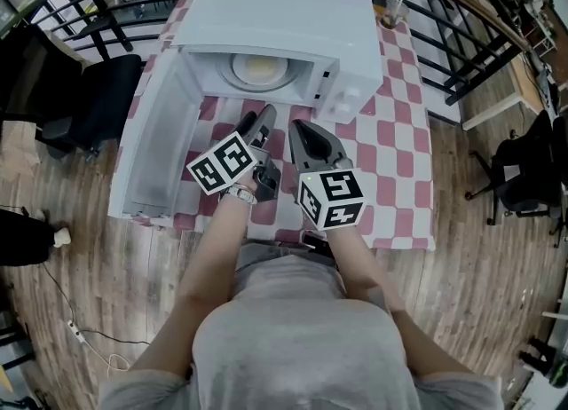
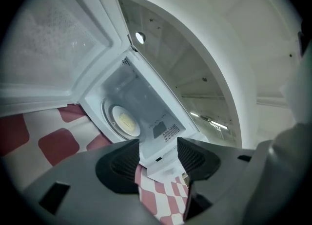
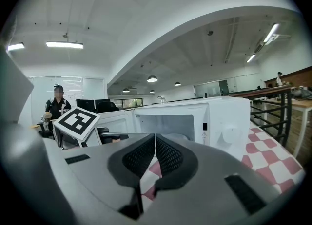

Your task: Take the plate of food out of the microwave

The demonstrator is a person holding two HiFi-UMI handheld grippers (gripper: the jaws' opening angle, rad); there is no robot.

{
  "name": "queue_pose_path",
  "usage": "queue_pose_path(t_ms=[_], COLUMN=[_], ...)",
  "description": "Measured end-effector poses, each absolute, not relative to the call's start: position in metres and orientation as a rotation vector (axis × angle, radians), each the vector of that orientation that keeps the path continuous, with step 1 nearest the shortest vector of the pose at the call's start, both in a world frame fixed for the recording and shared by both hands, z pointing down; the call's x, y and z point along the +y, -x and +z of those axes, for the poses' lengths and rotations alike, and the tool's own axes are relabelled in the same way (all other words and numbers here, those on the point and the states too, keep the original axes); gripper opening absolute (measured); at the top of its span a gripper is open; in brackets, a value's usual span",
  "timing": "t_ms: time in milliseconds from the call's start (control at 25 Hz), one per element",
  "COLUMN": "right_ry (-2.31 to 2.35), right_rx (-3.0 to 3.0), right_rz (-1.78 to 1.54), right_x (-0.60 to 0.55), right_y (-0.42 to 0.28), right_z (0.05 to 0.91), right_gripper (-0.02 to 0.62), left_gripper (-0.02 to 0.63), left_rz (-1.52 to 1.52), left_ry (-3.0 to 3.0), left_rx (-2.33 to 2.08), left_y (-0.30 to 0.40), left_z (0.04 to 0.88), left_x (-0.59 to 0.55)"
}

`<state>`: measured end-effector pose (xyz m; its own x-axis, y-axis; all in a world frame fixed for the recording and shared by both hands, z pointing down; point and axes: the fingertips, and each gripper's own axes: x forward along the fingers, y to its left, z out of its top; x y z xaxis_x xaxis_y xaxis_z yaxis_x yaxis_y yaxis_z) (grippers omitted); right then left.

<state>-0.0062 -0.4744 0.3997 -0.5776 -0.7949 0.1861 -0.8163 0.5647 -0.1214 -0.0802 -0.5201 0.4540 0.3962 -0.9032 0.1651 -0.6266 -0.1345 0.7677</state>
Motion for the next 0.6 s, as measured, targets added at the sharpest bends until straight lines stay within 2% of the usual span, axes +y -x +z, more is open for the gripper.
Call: queue_pose_path(t_ms=[160,600], right_ry=[-1.393,-1.395], right_rx=[-2.667,-2.627], right_rz=[0.304,0.334], right_x=[-0.487,-0.508], right_y=[0.008,0.012], right_z=[0.405,0.425], right_gripper=[0.028,0.028], left_gripper=[0.247,0.334], left_rz=[-0.448,-0.583], left_ry=[-1.786,-1.539], left_rx=[-1.272,-1.133], left_y=[0.083,0.092], left_z=[0.472,0.517], left_x=[-0.537,-0.572])
